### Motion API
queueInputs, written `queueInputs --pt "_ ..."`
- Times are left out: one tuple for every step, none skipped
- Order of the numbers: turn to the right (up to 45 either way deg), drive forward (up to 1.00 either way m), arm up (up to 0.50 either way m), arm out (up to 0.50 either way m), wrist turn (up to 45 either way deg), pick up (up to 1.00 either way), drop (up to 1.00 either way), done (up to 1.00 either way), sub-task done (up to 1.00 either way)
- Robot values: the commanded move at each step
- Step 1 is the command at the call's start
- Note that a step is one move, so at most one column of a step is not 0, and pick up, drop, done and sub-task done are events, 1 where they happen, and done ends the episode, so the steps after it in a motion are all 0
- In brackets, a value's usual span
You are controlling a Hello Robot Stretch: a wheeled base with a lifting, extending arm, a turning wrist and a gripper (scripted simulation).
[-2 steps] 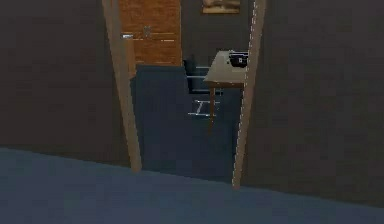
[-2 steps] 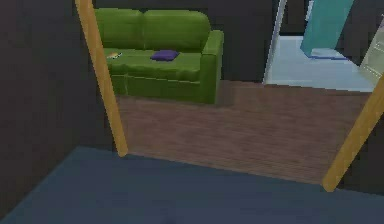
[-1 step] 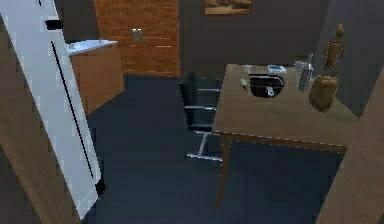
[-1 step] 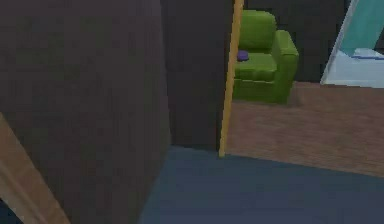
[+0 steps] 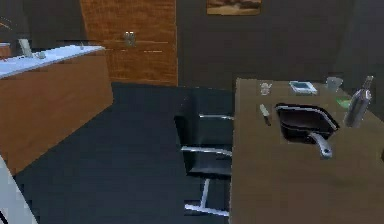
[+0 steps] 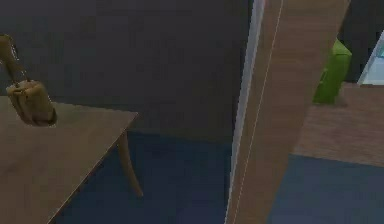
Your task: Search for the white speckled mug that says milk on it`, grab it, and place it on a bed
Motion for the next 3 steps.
queueInputs --pt "-24.0 0.00 0.00 0.00 0.0 0.00 0.00 0.00 0.00" --pt "0.0 0.95 0.00 0.00 0.0 0.00 0.00 0.00 0.00" --pt "-9.0 0.00 0.00 0.00 0.0 0.00 0.00 0.00 0.00"
